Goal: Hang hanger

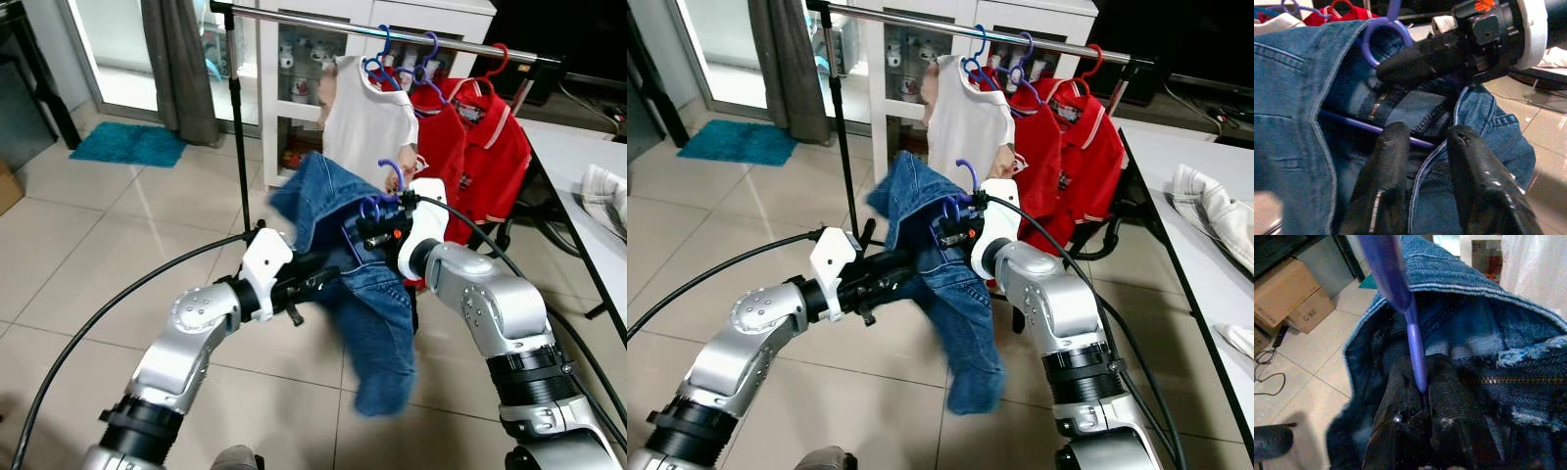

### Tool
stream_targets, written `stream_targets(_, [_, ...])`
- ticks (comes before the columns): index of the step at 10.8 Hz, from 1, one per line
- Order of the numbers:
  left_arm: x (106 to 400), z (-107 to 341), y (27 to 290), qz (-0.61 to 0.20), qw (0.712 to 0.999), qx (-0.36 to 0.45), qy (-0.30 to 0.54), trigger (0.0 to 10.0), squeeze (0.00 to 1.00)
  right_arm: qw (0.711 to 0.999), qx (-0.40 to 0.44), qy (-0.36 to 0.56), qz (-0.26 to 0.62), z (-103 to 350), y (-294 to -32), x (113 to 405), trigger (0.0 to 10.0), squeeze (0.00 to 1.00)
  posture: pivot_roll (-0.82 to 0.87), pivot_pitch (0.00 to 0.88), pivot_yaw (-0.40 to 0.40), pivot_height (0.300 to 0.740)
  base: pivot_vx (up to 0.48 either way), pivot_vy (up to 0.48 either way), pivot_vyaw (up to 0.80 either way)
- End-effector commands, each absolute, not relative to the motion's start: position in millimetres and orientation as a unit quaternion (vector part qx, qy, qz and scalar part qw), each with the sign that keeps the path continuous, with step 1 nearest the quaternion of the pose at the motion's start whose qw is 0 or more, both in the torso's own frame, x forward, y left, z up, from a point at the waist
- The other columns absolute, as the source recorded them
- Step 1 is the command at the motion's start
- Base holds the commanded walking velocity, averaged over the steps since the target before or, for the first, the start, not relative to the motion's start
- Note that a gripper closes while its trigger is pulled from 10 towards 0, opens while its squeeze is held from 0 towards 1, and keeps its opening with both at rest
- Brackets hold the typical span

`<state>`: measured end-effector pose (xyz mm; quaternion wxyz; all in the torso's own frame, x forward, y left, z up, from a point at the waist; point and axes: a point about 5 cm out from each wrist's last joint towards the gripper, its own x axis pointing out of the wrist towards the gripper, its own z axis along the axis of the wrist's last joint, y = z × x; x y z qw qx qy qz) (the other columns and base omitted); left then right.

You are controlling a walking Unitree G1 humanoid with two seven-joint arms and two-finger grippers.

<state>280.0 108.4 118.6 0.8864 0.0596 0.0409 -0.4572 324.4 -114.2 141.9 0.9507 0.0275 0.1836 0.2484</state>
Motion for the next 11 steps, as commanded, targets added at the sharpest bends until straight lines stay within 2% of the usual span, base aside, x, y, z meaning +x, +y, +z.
stream_targets(1, [280.8, 120.6, 111.9, -0.445, 0.893, 0.057, 0.042, 10.0, 1.00, 0.957, 0.028, 0.172, 0.231, 147.9, -121.1, 327.7, 10.0, 0.00, 0.09, 0.000, -0.059, 0.740, 0.000, 0.000, 0.00])
stream_targets(3, [287.2, 137.6, 121.9, -0.381, 0.923, 0.043, 0.011, 10.0, 1.00, 0.964, 0.016, 0.187, 0.190, 138.1, -133.2, 329.6, 10.0, 0.00, 0.09, 0.000, -0.054, 0.740, 0.000, 0.000, 0.00])
stream_targets(4, [287.0, 144.2, 131.1, -0.334, 0.942, 0.026, 0.014, 10.0, 0.34, 0.967, 0.017, 0.193, 0.164, 129.6, -143.0, 328.2, 10.0, 0.00, 0.09, 0.000, -0.053, 0.740, 0.000, 0.000, 0.00])
stream_targets(5, [276.6, 149.8, 141.7, -0.297, 0.955, 0.020, 0.002, 10.0, 0.00, 0.970, 0.033, 0.192, 0.145, 120.1, -151.0, 322.7, 10.0, 0.00, 0.10, 0.000, -0.055, 0.740, 0.000, 0.000, 0.00])
stream_targets(6, [270.0, 145.7, 157.8, -0.229, 0.972, 0.052, 0.014, 10.0, 0.00, 0.971, 0.039, 0.198, 0.125, 110.7, -158.1, 314.4, 10.0, 0.00, 0.11, 0.000, -0.063, 0.740, 0.000, 0.000, 0.00])
stream_targets(8, [258.8, 128.4, 177.3, -0.137, 0.989, 0.034, 0.040, 10.0, 0.00, 0.975, 0.049, 0.185, 0.110, 101.3, -168.0, 297.0, 10.0, 0.00, 0.12, 0.000, -0.058, 0.740, 0.000, 0.000, 0.00])
stream_targets(9, [246.2, 108.7, 179.8, -0.109, 0.990, 0.044, 0.074, 10.0, 0.00, 0.976, 0.046, 0.185, 0.104, 91.5, -171.4, 281.5, 10.0, 0.00, 0.12, 0.000, -0.060, 0.740, 0.285, 0.000, 0.00])
stream_targets(10, [242.5, 104.5, 179.7, -0.105, 0.990, 0.043, 0.086, 10.0, 0.00, 0.976, 0.043, 0.188, 0.105, 88.3, -170.2, 277.7, 10.0, 0.00, 0.11, 0.000, -0.056, 0.740, 0.285, 0.000, 0.00])
stream_targets(11, [239.7, 103.8, 170.0, -0.115, 0.988, 0.050, 0.092, 10.0, 0.00, 0.975, 0.060, 0.186, 0.105, 85.4, -161.4, 275.9, 10.0, 0.00, 0.13, 0.003, -0.073, 0.740, 0.341, 0.000, 0.80])
